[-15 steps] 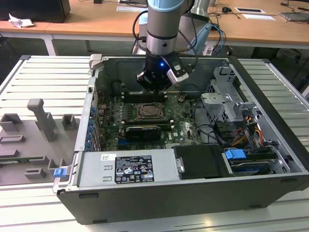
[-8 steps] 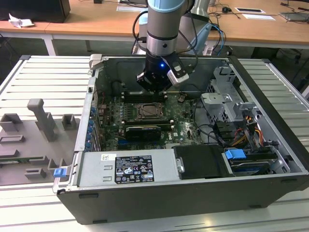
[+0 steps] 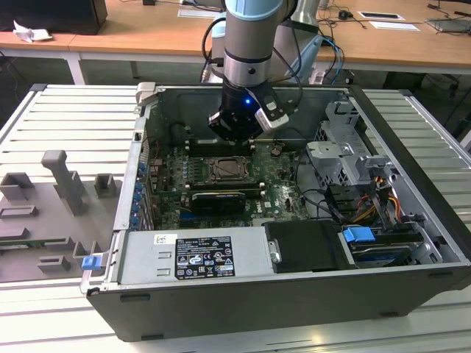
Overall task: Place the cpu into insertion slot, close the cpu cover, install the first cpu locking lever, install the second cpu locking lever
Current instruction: 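Install the second cpu locking lever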
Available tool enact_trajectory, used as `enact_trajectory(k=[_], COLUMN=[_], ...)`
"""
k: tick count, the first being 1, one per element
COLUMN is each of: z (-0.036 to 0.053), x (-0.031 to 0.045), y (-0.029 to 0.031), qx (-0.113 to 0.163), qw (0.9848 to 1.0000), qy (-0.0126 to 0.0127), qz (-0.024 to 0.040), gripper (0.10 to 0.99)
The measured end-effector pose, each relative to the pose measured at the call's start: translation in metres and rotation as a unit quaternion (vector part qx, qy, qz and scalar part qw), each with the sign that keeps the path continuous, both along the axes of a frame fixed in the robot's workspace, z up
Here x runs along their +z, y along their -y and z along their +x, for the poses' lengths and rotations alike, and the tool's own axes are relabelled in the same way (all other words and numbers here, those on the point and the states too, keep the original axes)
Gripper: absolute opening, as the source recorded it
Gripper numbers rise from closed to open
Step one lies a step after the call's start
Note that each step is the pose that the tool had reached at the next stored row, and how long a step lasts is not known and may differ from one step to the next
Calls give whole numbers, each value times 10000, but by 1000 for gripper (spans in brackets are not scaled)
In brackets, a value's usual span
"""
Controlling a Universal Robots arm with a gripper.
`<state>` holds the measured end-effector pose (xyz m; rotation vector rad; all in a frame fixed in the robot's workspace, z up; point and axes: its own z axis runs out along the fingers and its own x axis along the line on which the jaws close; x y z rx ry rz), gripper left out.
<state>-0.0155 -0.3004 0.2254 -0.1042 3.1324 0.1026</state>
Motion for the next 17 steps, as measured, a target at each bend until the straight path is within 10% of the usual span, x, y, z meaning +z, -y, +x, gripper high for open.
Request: enact_trajectory(k=[11,17], z=[1,-2], x=[130,125], y=[18,125], qx=[1,0], qw=[10000,10000], qy=[0,0], qz=[1,2], gripper=[106,106])
